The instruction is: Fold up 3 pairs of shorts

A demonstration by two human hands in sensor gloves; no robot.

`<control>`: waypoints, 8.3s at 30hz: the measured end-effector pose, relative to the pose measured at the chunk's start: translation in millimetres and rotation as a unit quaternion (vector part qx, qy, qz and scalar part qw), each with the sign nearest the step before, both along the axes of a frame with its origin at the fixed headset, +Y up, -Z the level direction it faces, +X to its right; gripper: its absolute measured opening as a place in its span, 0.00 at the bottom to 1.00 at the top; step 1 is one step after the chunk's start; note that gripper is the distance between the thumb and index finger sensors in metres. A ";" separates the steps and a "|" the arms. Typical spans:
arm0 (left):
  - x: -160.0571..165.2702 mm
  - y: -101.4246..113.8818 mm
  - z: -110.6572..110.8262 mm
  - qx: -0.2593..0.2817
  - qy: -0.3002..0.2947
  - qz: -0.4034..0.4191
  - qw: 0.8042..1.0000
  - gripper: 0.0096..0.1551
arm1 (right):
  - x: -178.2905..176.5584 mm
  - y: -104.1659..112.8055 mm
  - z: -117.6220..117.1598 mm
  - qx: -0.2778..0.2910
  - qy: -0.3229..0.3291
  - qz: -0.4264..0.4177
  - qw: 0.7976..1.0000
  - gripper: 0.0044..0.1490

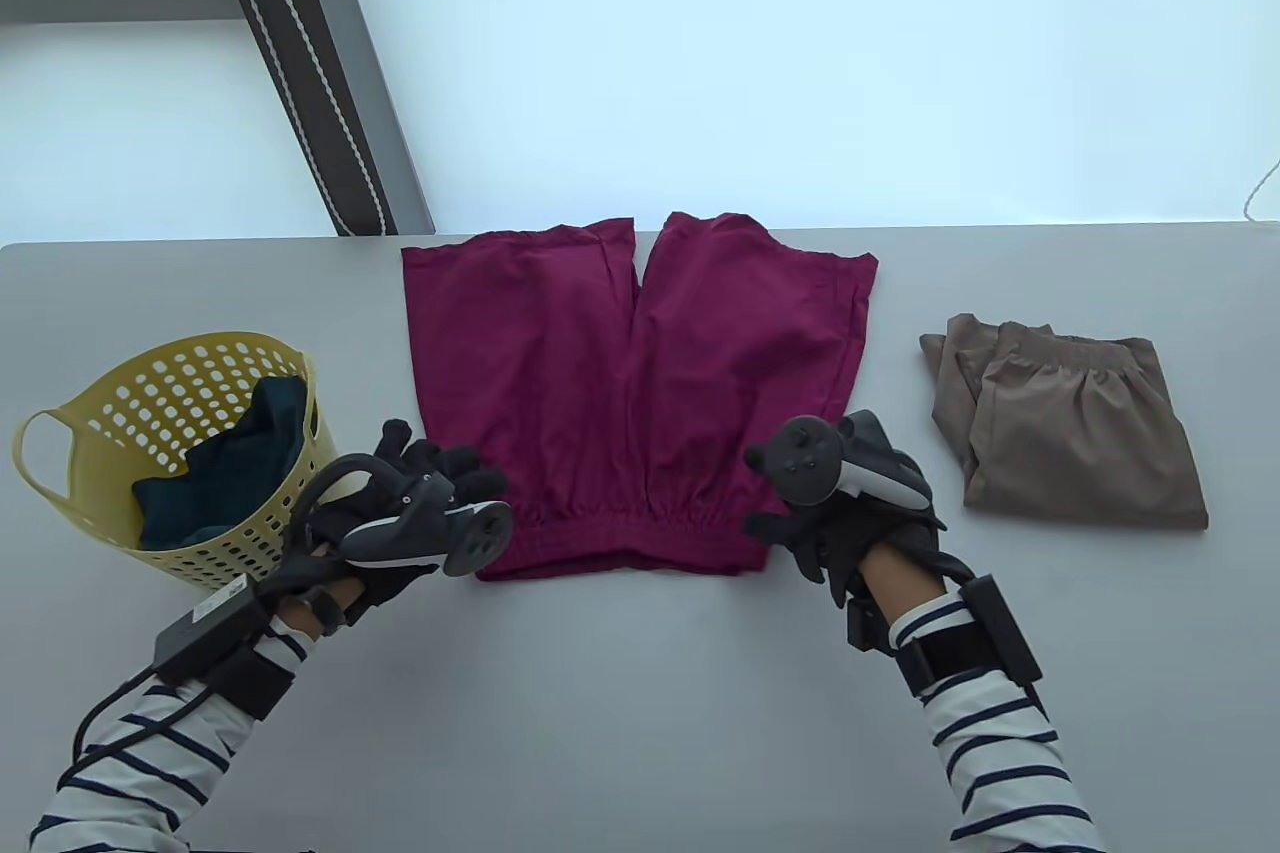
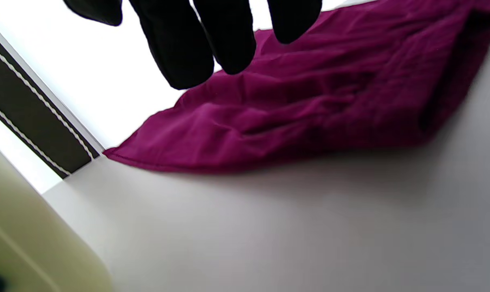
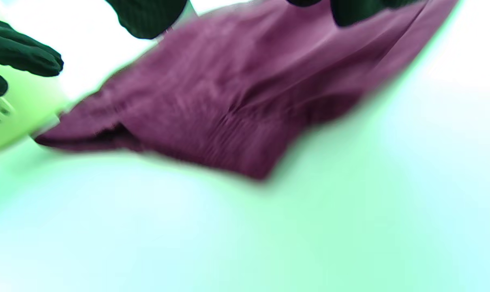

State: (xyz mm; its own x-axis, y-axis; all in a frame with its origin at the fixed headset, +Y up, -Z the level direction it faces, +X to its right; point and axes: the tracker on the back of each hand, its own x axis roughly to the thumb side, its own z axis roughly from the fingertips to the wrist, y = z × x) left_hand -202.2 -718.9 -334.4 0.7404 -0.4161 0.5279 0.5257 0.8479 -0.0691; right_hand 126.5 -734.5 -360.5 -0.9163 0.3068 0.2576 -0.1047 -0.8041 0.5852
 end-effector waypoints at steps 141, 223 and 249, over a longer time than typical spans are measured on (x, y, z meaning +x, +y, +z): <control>-49.2 13.4 86.3 0.096 0.018 0.078 0.992 0.21 | 80.4 18.2 101.2 0.436 -0.052 0.048 0.897 0.24; -40.5 22.2 143.0 -0.044 -0.098 0.223 0.969 0.77 | -53.9 160.4 60.2 0.360 -0.180 0.088 0.911 0.43; -39.6 13.6 142.7 -0.034 -0.115 0.192 0.974 0.82 | -36.3 42.2 40.7 0.199 -0.228 -0.166 0.938 0.68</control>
